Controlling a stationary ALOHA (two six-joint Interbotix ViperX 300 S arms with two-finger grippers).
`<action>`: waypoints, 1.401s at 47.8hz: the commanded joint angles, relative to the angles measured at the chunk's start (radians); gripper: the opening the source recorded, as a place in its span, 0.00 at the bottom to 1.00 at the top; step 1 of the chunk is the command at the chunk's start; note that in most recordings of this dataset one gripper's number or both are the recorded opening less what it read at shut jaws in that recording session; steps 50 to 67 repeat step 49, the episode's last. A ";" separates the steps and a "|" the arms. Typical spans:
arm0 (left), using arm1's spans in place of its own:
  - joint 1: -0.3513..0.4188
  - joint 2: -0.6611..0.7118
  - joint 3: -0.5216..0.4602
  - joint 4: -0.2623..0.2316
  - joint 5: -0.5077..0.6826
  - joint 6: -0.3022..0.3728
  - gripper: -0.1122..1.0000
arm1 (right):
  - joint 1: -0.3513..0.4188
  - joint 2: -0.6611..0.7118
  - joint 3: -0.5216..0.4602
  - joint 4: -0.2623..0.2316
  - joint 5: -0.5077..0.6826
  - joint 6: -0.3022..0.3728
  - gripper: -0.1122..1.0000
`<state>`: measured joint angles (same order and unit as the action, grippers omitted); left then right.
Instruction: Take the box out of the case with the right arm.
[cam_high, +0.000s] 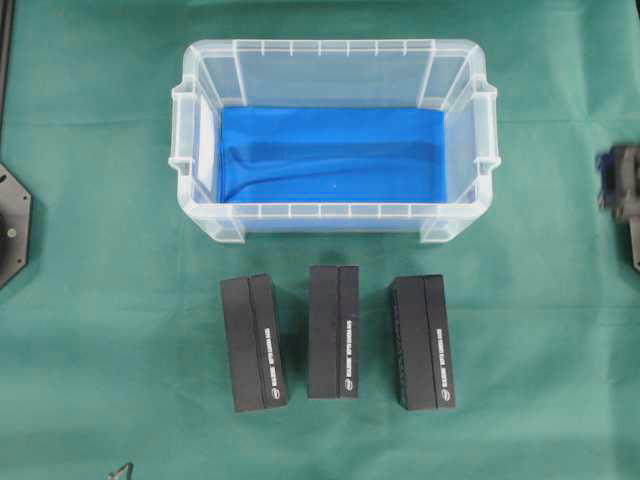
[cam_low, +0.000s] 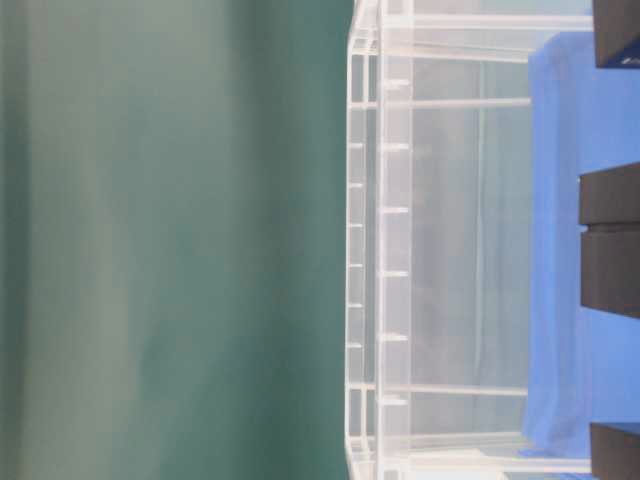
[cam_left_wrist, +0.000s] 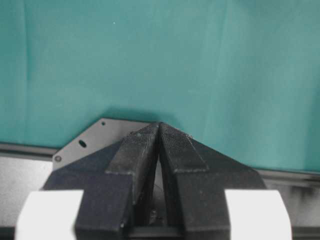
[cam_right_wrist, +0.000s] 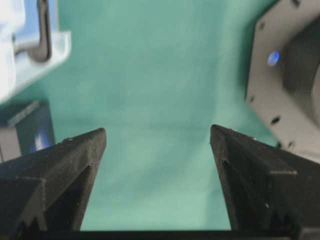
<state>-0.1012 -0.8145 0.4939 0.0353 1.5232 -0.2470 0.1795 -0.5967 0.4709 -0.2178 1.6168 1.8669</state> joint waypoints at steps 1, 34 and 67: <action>0.002 0.006 -0.012 0.002 -0.006 0.000 0.10 | -0.084 -0.012 -0.006 -0.005 -0.002 -0.074 0.84; 0.002 0.005 -0.012 0.002 -0.006 0.000 0.10 | -0.370 0.044 -0.006 0.018 -0.144 -0.387 0.84; 0.002 0.003 -0.011 0.002 -0.006 0.000 0.10 | -0.370 0.044 -0.005 0.020 -0.143 -0.387 0.84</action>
